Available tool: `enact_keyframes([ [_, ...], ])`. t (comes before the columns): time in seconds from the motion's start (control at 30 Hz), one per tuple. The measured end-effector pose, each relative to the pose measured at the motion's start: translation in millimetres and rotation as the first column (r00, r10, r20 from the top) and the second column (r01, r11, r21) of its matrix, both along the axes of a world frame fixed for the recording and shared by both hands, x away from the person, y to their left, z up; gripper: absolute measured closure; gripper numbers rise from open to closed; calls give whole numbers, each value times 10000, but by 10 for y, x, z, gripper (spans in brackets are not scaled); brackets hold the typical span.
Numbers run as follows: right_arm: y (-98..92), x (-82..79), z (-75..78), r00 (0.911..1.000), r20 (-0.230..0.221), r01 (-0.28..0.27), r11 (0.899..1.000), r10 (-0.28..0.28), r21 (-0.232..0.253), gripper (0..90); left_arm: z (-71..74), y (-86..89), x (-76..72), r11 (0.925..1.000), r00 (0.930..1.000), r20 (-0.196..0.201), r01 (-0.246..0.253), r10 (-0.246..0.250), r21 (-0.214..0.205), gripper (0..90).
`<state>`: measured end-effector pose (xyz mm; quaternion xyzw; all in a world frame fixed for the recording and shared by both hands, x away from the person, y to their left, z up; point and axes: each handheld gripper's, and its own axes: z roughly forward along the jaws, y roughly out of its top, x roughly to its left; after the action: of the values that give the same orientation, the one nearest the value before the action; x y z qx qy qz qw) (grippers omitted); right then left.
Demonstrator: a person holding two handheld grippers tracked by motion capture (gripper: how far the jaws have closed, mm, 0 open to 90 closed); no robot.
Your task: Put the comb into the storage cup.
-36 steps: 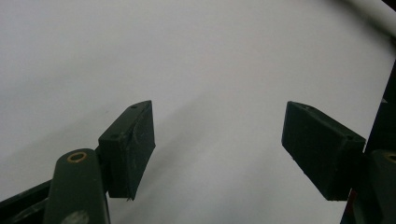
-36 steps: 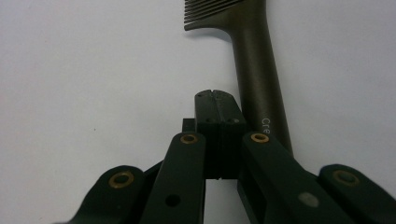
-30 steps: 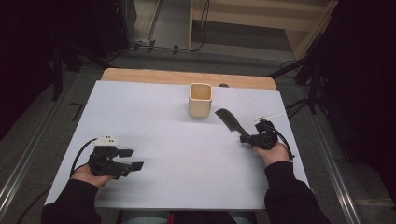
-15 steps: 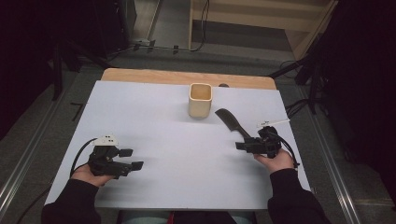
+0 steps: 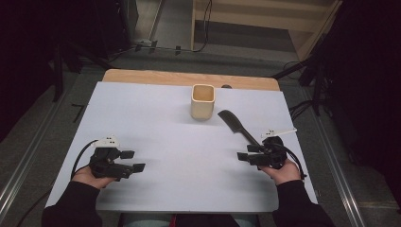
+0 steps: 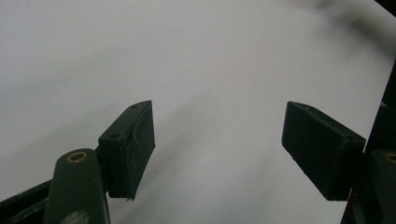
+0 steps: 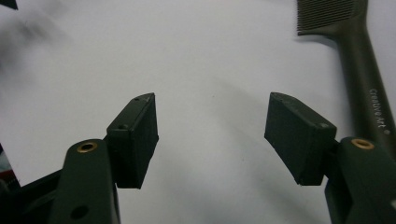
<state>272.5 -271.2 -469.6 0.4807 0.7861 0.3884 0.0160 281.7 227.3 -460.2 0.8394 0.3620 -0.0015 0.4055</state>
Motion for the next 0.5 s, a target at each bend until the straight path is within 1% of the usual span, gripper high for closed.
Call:
enact_keyframes([
  [0.23, 30, -109, 6, 10000, 25, -9, 10000, 9, -34, 300, 1, 3, -2, 10000, 10000, -7, -1, 1, -18, 264],
  [0.37, 30, -167, -5, 10000, -17, 34, 10000, -34, 37, 296, 4, 5, -5, 10000, 10000, -2, 4, -4, -63, 264],
  [0.5, 25, -221, -10, 9999, 87, 54, 10000, -54, 51, 289, 5, 10, -9, 10000, 10000, -1, 3, -3, -88, 264],
])
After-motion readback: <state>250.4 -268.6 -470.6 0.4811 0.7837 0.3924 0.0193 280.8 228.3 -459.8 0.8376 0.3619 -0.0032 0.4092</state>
